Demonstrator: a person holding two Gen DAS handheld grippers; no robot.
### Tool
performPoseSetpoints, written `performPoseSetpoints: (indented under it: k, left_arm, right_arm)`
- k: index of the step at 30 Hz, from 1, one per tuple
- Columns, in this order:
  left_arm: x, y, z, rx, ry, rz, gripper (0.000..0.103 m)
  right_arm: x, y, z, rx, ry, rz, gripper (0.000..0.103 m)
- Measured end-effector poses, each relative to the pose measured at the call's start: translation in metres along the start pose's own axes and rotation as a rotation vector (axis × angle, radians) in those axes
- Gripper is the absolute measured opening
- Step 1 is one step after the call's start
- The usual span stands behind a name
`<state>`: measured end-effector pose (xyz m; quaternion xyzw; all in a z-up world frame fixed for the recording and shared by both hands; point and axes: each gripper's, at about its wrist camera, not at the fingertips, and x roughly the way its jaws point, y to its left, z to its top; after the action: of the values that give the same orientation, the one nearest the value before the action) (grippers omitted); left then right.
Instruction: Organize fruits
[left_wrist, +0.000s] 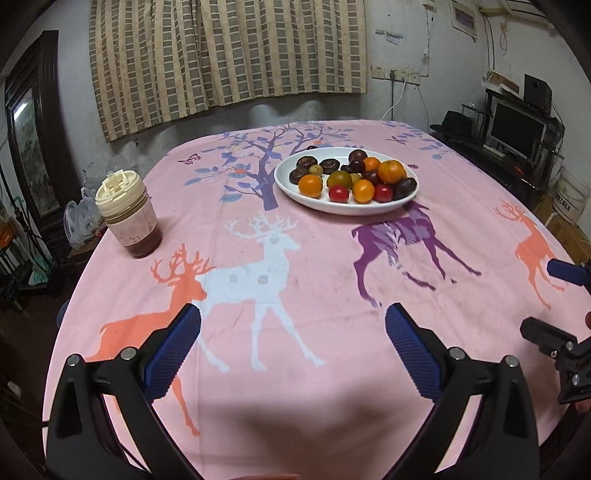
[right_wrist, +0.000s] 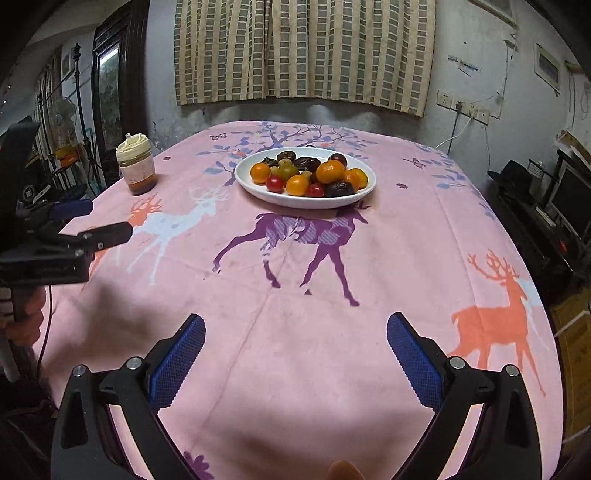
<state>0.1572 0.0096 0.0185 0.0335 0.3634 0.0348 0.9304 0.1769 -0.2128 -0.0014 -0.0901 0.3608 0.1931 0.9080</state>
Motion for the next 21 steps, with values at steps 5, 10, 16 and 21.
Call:
performPoseSetpoints:
  k: [5,10,16,21]
  left_arm:
    - [-0.012,-0.006,-0.015,0.004,0.005,-0.01,0.098]
    - [-0.022,-0.008,-0.022,0.011,-0.01,-0.009,0.098]
    - [-0.03,-0.008,-0.023,0.005,-0.024,-0.012,0.098]
    - [-0.028,-0.01,-0.023,0.006,-0.013,-0.01,0.098]
  right_arm:
    - [-0.011,0.01,-0.007,-0.016,-0.016,0.002,0.099]
    - [-0.019,0.016,-0.011,-0.022,-0.027,0.005,0.099]
    - [-0.023,0.017,-0.014,-0.018,-0.034,0.001,0.099]
    - [-0.024,0.015,-0.014,-0.011,-0.038,0.004,0.099]
